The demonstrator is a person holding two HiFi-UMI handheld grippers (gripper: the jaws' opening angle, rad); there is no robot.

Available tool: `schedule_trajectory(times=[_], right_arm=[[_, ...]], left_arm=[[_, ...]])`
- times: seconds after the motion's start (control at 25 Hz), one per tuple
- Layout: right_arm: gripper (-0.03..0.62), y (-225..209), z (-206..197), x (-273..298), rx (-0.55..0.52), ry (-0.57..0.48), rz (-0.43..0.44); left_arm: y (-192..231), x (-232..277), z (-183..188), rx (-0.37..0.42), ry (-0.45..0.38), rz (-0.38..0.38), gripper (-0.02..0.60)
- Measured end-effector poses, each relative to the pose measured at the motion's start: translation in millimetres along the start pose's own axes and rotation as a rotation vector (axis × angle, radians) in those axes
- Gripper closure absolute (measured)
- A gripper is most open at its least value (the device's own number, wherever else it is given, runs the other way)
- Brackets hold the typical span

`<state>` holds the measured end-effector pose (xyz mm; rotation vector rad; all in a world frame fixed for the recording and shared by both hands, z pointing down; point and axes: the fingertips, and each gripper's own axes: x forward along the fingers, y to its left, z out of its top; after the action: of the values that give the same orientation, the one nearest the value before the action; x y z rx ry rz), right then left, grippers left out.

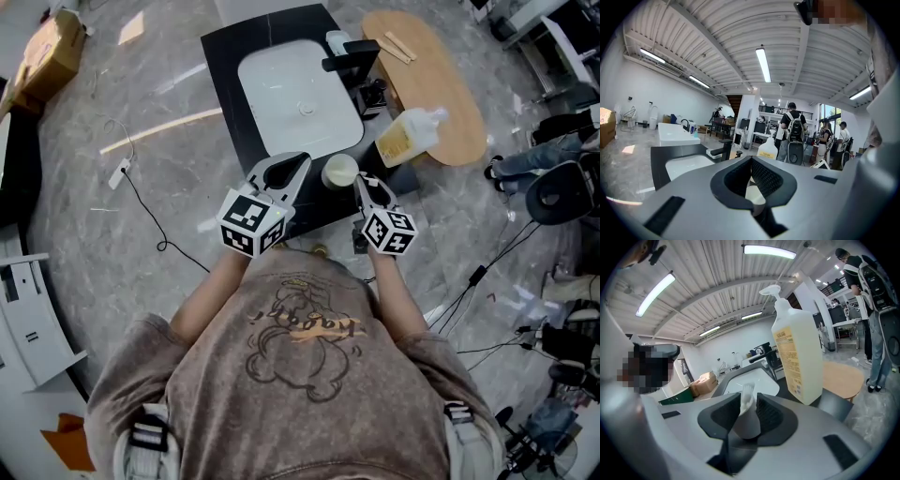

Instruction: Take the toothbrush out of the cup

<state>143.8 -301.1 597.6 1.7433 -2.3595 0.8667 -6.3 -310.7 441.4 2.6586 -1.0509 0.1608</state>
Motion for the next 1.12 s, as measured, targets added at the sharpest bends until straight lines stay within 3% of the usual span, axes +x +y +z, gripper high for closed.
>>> schedule_trajectory(times=[0.48,1.12], right_arm=[[0.558,2.5,1.1,1.2,-0.013,0.001,-0.001],[0.568,12.0,26.0,4.4,-0.1,-0.033,0.023]], left_arm=[[-2.5,-1.4,-2.8,-0.015,0.0,0.008,0.56],[-6.1,-4.6,-8.9,-0.041,0.001,0.017,0.56]])
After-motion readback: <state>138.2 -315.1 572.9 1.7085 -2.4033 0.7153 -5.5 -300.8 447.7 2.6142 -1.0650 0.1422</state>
